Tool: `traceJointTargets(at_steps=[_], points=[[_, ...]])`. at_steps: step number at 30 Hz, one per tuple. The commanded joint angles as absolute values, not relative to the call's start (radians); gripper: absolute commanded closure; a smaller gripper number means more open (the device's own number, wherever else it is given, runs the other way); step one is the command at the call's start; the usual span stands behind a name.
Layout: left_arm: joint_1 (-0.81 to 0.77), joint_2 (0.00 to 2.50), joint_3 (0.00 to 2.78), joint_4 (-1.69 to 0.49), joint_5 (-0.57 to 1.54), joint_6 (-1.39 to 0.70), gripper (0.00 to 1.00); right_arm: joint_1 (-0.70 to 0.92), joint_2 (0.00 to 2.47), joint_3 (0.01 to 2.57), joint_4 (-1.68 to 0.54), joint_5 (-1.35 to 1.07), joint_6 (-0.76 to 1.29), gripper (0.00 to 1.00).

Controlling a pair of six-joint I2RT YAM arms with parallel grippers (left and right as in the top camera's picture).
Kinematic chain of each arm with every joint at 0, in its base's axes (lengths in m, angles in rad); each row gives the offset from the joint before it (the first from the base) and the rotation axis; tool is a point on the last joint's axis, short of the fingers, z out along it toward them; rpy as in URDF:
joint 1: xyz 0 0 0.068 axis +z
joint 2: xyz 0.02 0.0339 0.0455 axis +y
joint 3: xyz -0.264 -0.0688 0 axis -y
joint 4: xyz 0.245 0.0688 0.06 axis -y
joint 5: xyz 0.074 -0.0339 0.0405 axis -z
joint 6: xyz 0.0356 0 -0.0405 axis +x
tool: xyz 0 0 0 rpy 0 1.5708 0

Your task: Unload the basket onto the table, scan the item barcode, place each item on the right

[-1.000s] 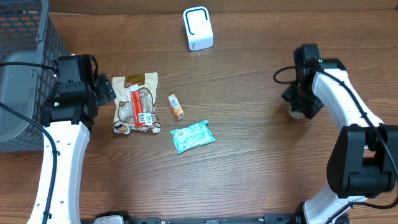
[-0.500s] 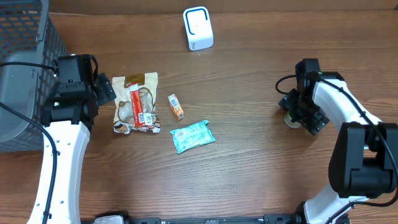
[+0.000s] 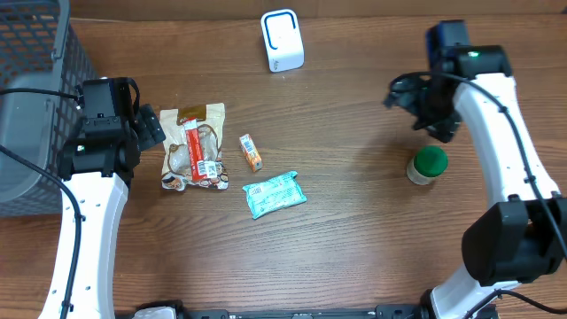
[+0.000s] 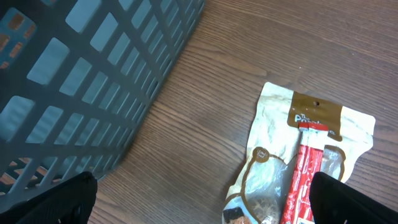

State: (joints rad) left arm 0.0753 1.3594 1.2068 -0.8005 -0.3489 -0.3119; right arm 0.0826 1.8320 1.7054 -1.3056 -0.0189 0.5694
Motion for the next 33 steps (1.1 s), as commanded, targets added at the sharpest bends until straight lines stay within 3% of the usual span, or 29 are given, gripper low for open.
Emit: traceJointTargets(at_steps=[1,7,14,19,24,26,27,28,29,31,33], points=[[0.072,1.361,1.219,-0.8,-0.366,-0.311,0.0,0.184,1.826,1.673,-1.26,-0.093,0.526,0.0],[0.072,1.361,1.219,-0.8,-0.366,-0.311,0.0,0.404,1.828,1.592,-1.11,-0.093,0.527,0.0],[0.072,1.361,1.219,-0.8,-0.366,-0.311,0.0,0.765,1.843,1.396,-0.692,-0.091,0.534,0.0],[0.072,1.361,1.219,-0.8,-0.366,-0.311,0.0,0.924,1.887,1.321,-0.47,-0.056,0.533,0.0],[0.072,1.361,1.219,-0.8,-0.366,-0.311,0.0,0.989,1.928,1.321,-0.412,-0.009,0.518,0.0],[0.072,1.361,1.219,-0.8,-0.366,-0.311,0.0,0.994,1.932,1.321,-0.405,-0.009,0.519,0.09],[0.072,1.361,1.219,-0.8,-0.366,-0.311,0.0,0.994,1.932,1.321,-0.405,-0.009,0.519,0.28],[0.072,1.361,1.219,-0.8,-0.366,-0.311,0.0,0.994,1.932,1.321,-0.403,-0.009,0.519,0.59],[0.072,1.361,1.219,-0.8,-0.366,-0.311,0.0,0.994,1.932,1.321,-0.4,-0.009,0.519,0.72],[0.072,1.361,1.219,-0.8,-0.366,-0.311,0.0,0.994,1.932,1.321,-0.392,-0.009,0.519,0.88],[0.072,1.361,1.219,-0.8,-0.366,-0.311,0.0,0.994,1.932,1.321,-0.384,-0.009,0.519,0.95]])
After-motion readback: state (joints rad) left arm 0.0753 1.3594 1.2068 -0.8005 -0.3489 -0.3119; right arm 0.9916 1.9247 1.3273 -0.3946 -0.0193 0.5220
